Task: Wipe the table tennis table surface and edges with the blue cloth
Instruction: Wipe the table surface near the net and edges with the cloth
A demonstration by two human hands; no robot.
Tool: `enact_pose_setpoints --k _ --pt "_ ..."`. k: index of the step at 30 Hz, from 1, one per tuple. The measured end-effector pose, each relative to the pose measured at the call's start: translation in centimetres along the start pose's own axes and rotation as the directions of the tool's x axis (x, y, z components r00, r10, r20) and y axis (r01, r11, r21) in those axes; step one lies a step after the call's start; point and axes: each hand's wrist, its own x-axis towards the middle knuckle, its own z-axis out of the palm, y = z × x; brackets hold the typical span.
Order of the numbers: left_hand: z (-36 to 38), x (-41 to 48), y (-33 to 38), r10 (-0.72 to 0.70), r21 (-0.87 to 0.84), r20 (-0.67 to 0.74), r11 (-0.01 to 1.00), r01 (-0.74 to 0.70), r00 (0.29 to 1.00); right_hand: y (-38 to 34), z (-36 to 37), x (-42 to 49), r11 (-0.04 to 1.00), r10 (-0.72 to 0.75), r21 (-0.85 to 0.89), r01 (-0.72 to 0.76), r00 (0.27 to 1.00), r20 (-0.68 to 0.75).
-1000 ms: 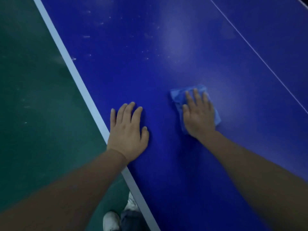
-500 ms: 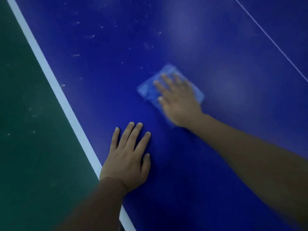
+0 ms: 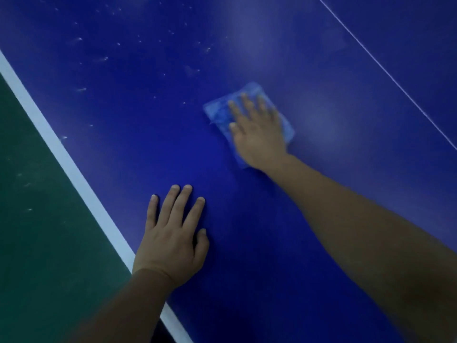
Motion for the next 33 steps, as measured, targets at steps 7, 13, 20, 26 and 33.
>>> enact_pose_setpoints --k 7,13,20,26,33 --pt "-1.0 2.2 0.5 0.028 -0.097 -0.016 0.995 -0.029 0.999 11.3 -1.3 0.5 0.641 0.754 0.194 -0.743 0.657 0.024" --pt "-1.5 13.8 4.7 0.179 -0.081 -0.016 0.98 -0.18 0.984 4.0 -0.6 4.0 0.992 0.09 0.081 -0.093 0.995 0.035" --pt "-0.2 21.3 5.8 0.264 -0.009 0.068 0.965 -0.264 0.962 18.6 -0.6 2.0 0.722 0.689 0.131 -0.679 0.723 -0.049" --pt "0.2 21.6 6.0 0.279 0.002 0.078 0.96 -0.28 0.957 9.4 -0.4 8.9 0.947 0.316 0.093 -0.309 0.945 -0.081" --pt "0.6 21.7 5.8 0.311 -0.025 0.044 0.95 -0.31 0.949 23.7 -1.3 5.0 0.866 0.49 -0.088 -0.492 0.871 -0.047"
